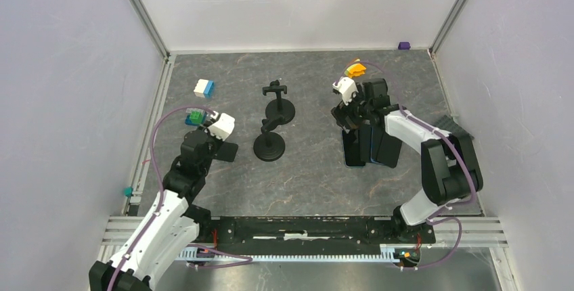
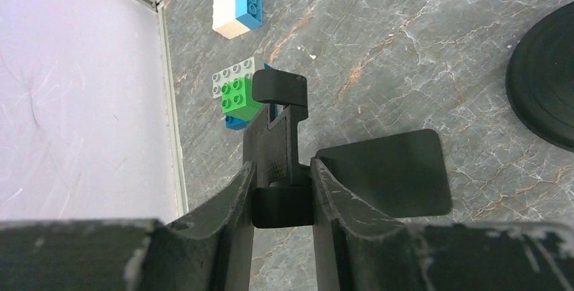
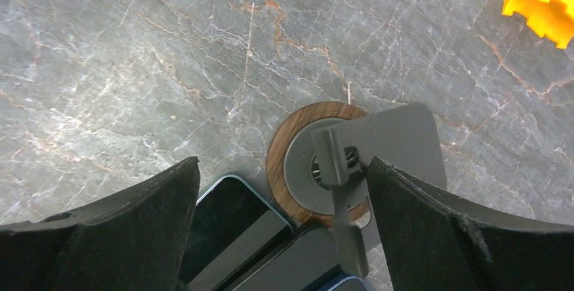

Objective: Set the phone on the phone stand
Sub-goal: Move the phone stand to the center of the board.

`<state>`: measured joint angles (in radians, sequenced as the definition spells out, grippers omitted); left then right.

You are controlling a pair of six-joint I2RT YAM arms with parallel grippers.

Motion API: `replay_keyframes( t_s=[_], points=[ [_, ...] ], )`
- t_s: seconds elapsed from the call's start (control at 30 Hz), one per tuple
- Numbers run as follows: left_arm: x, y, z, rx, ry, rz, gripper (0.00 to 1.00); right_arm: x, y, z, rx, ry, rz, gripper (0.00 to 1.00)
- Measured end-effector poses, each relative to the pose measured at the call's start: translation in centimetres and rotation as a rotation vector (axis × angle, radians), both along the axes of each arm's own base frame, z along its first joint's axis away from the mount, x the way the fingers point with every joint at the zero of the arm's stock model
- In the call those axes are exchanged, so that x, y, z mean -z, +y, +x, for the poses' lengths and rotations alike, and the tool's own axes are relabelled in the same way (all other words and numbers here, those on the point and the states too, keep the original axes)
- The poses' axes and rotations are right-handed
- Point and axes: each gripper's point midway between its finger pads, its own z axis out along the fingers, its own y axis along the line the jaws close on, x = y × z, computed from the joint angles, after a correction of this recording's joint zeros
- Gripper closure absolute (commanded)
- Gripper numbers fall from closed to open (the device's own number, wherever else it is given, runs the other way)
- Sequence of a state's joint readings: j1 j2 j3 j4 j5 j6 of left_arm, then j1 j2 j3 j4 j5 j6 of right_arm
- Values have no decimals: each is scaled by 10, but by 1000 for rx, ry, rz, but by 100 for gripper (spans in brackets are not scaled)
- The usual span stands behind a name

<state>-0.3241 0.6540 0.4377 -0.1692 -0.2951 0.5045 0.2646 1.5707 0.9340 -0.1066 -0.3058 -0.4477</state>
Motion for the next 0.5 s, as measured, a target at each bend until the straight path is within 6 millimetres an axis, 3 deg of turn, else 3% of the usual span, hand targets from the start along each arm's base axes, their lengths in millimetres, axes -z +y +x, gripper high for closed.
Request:
replay_keyframes(
  t_s=[0.37,0.5],
  points=[
    [9,-4,3,11,46,0,26,9,0,20,12,16,-13,3],
    [-3,-9,6,32,36,-17,1,9,-5,29,29,15,-12,3]
  ],
)
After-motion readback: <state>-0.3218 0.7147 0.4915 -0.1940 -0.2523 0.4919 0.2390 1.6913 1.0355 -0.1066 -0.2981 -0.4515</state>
